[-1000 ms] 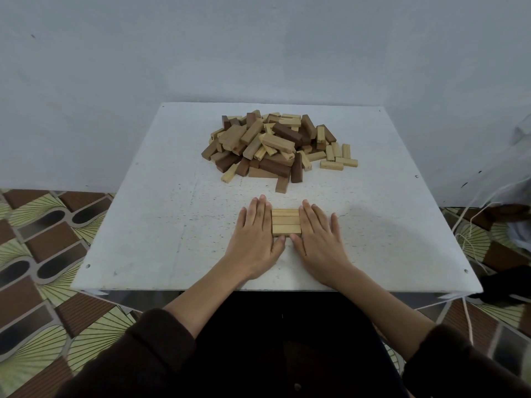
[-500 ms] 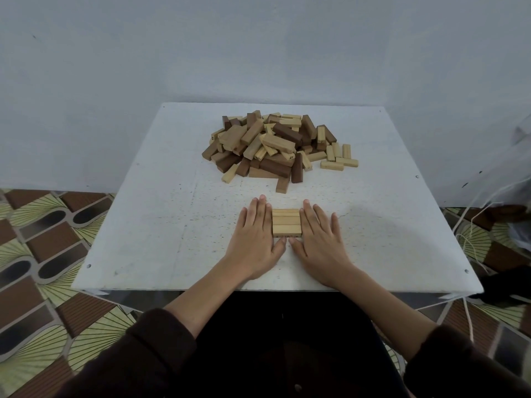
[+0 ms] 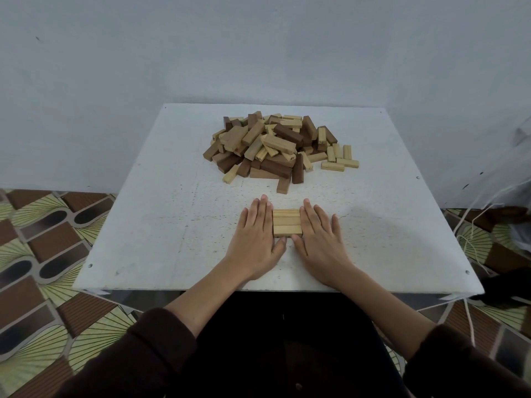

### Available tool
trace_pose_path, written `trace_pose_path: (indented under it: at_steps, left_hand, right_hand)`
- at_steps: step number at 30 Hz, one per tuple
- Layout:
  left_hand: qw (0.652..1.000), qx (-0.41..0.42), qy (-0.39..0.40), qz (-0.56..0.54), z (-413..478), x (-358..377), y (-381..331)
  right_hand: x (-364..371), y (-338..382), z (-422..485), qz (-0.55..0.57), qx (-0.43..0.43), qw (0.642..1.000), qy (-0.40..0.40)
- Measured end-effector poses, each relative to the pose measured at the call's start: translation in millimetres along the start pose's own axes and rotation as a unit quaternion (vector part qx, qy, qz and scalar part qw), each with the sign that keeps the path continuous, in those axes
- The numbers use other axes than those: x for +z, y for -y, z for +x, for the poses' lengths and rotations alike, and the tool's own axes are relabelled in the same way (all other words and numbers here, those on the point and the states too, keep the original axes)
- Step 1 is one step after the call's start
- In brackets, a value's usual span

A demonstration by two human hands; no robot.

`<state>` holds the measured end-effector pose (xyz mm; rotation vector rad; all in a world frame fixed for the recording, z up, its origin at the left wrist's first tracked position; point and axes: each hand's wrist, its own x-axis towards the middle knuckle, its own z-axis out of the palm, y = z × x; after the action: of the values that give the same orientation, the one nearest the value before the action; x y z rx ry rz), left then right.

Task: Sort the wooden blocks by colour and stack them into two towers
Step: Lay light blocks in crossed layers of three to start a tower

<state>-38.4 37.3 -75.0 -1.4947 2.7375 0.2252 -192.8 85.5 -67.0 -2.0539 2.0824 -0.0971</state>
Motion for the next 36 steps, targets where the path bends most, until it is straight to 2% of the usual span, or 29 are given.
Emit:
trace_pose_path:
  at_steps: [7,10,13,16,19,24,27,36]
  left_hand:
    - [1.000,0.003,0.009,0.010,0.0,0.1,2.0]
    - [0.998,0.040,0.006,-0.053,-7.2,-6.1,12.4]
    - [0.977,0.042,-0.094,-0.188,-14.7,-17.5,30.3]
    - [0.960,-0.003,-0.212,-0.183,-2.0,-23.5,52.0]
    - [0.956,-0.028,-0.249,-0.152,22.8,-28.1,70.2]
    - [0.960,-0.024,-0.249,-0.127,52.7,-27.6,84.0]
    - [0.953,-0.028,-0.262,-0.150,56.9,-22.0,82.7]
    - [0.942,-0.030,-0.268,-0.200,57.0,-23.7,88.4]
  right_hand:
    - [-2.3,0.3,-0.8,-0.004,0.002,1.000,0.011]
    - [-7.5,-1.3,-4.2,0.052,-0.004,0.999,0.008]
    - [-17.1,-12.9,-1.0,0.142,0.008,0.988,-0.058]
    - [-27.6,-34.4,22.5,0.166,0.043,0.977,-0.125]
    - [-42.5,-56.1,54.1,0.130,0.065,0.977,-0.156]
    - [-54.7,-77.8,90.4,0.041,0.071,0.989,-0.122]
    - [-50.6,-82.1,96.6,0.012,0.061,0.993,-0.101]
    - [-52.2,-87.8,102.5,-0.007,0.053,0.990,-0.133]
